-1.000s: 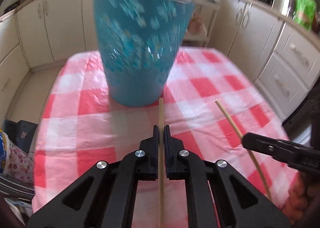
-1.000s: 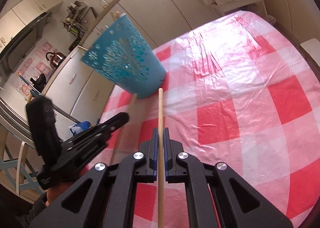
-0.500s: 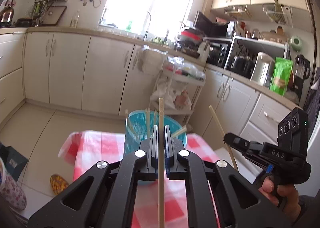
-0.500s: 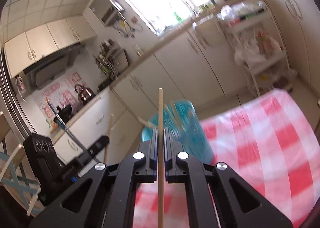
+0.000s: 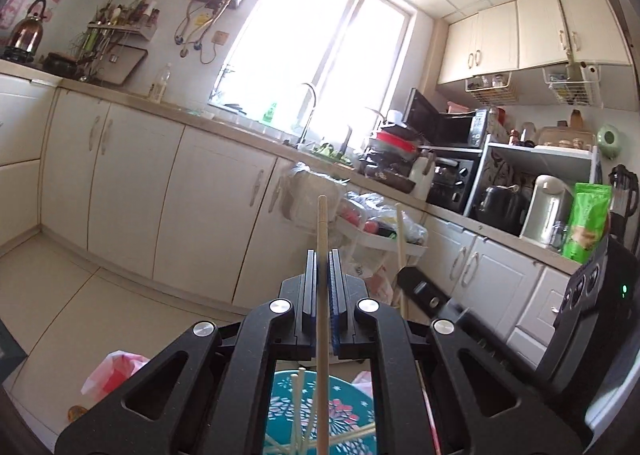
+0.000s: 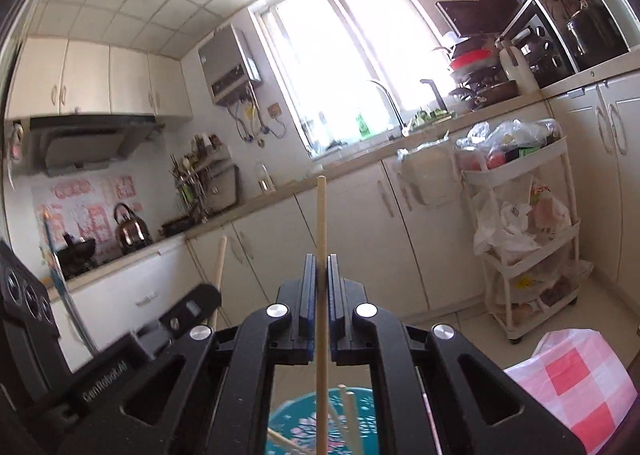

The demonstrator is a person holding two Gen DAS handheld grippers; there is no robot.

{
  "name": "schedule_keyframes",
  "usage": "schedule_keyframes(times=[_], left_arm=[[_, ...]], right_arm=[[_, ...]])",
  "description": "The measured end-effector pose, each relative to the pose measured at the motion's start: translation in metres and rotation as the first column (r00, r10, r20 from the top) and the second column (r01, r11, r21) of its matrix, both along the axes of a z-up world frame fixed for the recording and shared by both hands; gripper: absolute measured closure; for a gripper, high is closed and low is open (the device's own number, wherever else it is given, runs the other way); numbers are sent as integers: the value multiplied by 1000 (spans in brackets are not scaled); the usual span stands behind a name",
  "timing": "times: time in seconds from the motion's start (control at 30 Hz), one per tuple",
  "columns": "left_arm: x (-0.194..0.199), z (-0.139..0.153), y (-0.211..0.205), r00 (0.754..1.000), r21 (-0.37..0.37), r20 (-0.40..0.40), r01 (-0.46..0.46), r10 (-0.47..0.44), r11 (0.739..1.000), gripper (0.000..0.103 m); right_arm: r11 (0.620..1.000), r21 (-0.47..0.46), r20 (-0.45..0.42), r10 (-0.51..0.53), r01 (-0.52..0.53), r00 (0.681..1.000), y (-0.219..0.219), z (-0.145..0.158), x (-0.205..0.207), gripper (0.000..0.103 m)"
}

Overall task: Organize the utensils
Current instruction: 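Lift both held chopsticks up over the teal basket, then open the right gripper over the basket while the left gripper opens too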

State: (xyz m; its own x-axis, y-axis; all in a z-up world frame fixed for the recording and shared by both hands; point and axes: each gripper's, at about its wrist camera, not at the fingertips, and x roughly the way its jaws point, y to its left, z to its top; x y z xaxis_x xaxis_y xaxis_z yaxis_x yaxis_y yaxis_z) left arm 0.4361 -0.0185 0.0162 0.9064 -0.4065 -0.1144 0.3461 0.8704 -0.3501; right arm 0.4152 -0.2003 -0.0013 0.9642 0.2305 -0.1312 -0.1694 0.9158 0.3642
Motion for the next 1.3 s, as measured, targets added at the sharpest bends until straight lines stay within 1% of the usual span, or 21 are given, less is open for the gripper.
schedule_keyframes(times=[0.07, 0.13, 0.17, 0.2, 0.33, 0.47, 0.53, 0.6, 0.67, 0.77, 0.87, 0.93, 1.03, 1.17, 1.3], left_arm=[[10, -11, -4, 1000, 2, -22, -6, 7, 1000, 98], [12, -20, -6, 1000, 17, -24, -15, 16, 1000, 98], [12, -25, -6, 999, 25, -27, -19, 20, 1000, 98], [12, -30, -4, 999, 24, -30, -22, 23, 999, 98], [16, -43, 5, 997, -15, -67, -23, 22, 1000, 98], [21, -45, 9, 996, -31, -87, 9, -12, 999, 98], [26, -49, 9, 993, -39, -111, 35, -39, 999, 98], [30, -54, 11, 989, -52, -134, 55, -62, 997, 98], [32, -61, 12, 985, -61, -157, 68, -77, 996, 98], [33, -71, 12, 980, -54, -182, 70, -78, 996, 98], [32, -75, 13, 980, -37, -190, 58, -64, 998, 98], [30, -74, 13, 981, -24, -185, 55, -59, 998, 98], [22, -63, 12, 986, -9, -155, 64, -65, 998, 99], [11, -35, 11, 994, -20, -89, 67, -68, 998, 99], [15, -6, 2, 998, -29, -28, 54, -54, 998, 99]], right_arm=[[1000, -17, -65, 12, -13, 998, 1, -18, 10, 97], [999, -40, -84, 18, -21, 996, 3, -31, 4, 92], [998, -58, -87, 24, -29, 996, 4, -37, 0, 79], [997, -61, -88, 33, -39, 996, 5, -43, -4, 73], [996, -61, -133, 64, -72, 989, 4, -58, -8, 72], [997, 7, -171, 71, -71, 983, -8, -66, -9, 70], [997, 37, -179, 76, -71, 981, -13, -70, -12, 68], [996, 56, -176, 83, -74, 981, -17, -71, -19, 67], [995, 73, -176, 77, -65, 981, -21, -71, -26, 61], [995, 84, -168, 73, -60, 983, -27, -70, -34, 59], [995, 83, -168, 73, -59, 983, -32, -67, -37, 59], [994, 86, -164, 75, -62, 984, -34, -64, -40, 58], [993, 101, -156, 76, -60, 985, -39, -59, -47, 57], [990, 133, -165, 79, -57, 983, -47, -58, -55, 55], [988, 146, -179, 70, -43, 981, -55, -59, -59, 54]])
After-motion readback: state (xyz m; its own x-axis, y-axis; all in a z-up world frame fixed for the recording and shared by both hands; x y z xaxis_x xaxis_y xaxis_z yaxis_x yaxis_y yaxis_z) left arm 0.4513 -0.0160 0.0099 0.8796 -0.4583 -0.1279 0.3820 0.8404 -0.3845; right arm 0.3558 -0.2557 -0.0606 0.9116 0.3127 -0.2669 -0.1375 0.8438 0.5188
